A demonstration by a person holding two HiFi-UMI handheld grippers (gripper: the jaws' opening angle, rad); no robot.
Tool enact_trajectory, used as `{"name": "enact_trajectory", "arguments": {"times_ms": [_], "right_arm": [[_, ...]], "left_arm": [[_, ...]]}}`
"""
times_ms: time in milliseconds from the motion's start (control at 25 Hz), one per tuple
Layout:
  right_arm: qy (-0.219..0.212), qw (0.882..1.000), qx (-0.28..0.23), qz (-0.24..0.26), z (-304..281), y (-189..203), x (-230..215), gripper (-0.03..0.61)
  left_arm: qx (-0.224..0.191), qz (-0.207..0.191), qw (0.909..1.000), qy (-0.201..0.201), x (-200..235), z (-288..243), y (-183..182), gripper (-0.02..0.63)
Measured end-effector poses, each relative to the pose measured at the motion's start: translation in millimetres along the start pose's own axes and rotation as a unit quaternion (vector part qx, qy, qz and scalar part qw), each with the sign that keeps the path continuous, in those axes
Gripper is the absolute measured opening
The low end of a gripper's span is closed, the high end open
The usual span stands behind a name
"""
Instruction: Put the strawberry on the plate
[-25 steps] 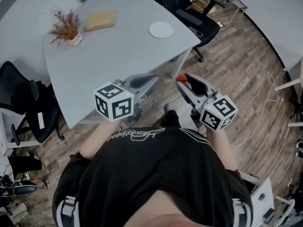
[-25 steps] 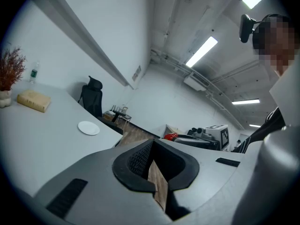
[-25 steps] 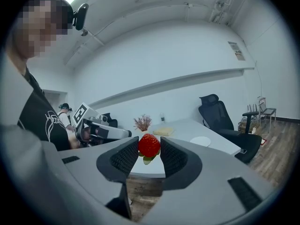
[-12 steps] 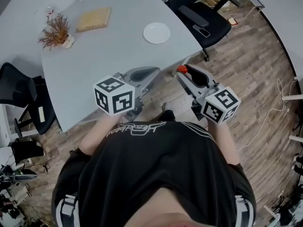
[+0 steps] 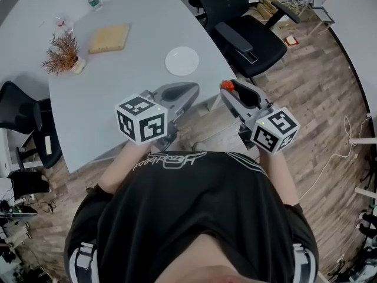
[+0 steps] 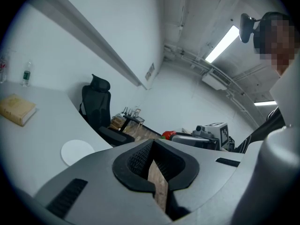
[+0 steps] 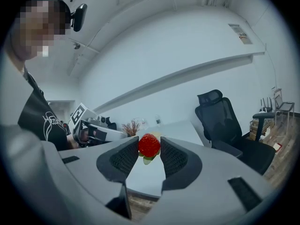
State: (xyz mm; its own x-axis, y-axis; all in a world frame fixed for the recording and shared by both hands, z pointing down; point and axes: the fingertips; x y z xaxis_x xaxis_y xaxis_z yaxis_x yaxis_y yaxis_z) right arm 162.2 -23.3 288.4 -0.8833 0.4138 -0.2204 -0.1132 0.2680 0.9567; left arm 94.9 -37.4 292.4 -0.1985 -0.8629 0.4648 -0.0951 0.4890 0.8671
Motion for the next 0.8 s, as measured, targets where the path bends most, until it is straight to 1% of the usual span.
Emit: {"name": "enact_trajectory", "arguments": {"times_ms": [200,480,600,800], "right_arm": [[-0.018,1.0,0.0,0.005,-9.4,-5.1,-19.3,0.138],[-0.039,0.999,0.007,0.004,-25.2,1.5,-23.9,0.138],[-0.049,0.999,0.017,0.005,-36.9,5.4,-24.6,0.138],[-0.053,0.998,0.025,-0.002,-57.6,4.2,-37.1,0.137]], "left_arm": [[-0.009,0.0,0.9998,-0.019,12.5,-13.4,-6.6,0.006],[-0.021,0.007,0.9986,-0.048,31.7,-6.6,-5.1,0.006],[-0.027,0.014,0.998,-0.055,43.3,-5.8,-6.4,0.006],[-0.026,0.025,0.9973,-0.063,66.7,-9.9,-12.7,0.006]]}}
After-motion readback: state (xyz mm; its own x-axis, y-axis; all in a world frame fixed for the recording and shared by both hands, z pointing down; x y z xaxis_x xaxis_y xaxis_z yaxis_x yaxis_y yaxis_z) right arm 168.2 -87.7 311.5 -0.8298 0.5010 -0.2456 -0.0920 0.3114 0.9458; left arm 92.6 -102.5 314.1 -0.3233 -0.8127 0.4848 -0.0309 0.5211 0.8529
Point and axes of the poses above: the fingertips, and each gripper's own axes: z backward along the fingers, x to its left, y out of its underside, and after that the axes turned 10 degrees about y, right-handed
